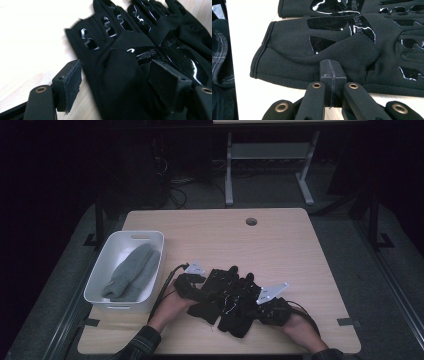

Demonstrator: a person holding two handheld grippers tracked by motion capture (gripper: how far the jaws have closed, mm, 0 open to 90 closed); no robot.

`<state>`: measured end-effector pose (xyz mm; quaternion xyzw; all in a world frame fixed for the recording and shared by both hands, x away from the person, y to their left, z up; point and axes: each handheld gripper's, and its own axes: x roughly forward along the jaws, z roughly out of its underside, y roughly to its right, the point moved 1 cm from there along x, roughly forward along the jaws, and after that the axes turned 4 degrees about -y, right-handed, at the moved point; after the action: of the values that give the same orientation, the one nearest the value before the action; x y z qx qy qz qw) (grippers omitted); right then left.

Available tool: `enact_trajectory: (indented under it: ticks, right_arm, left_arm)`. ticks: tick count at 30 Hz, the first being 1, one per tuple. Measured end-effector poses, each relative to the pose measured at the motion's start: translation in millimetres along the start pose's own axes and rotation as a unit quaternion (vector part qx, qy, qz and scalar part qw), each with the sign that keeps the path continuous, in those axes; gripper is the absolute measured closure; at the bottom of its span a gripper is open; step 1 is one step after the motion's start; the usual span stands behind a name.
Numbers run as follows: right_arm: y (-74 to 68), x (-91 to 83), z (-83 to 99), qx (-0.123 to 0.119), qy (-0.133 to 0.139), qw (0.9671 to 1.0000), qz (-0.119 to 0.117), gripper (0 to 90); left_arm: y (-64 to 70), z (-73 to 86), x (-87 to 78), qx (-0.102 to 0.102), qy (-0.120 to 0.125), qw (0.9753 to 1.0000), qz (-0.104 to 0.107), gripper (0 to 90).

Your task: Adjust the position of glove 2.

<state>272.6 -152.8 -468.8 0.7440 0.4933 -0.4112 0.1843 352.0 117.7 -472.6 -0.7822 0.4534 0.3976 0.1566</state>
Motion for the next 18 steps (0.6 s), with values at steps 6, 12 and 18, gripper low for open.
enact_trajectory:
  ticks: [6,12,18]
  right_arm:
    - [-1.6,2.3,-2.1,-0.004,0.000,1.0000,-0.004,90.0]
    - [-3.2,2.2,-2.4,-0.002,0.000,1.0000,-0.004,90.0]
    - [-3.7,2.1,-2.5,-0.002,0.001,1.0000,-0.007,90.0]
  left_arm:
    - [1.1,-0.7,3.4,-0.001,-0.006,1.0000,-0.006,26.9]
    - [1.7,-1.7,2.0,0.006,-0.009,0.9998,-0.015,43.8]
    - [4.2,-6.9,2.2,-0.009,-0.023,0.9997,0.006,75.2]
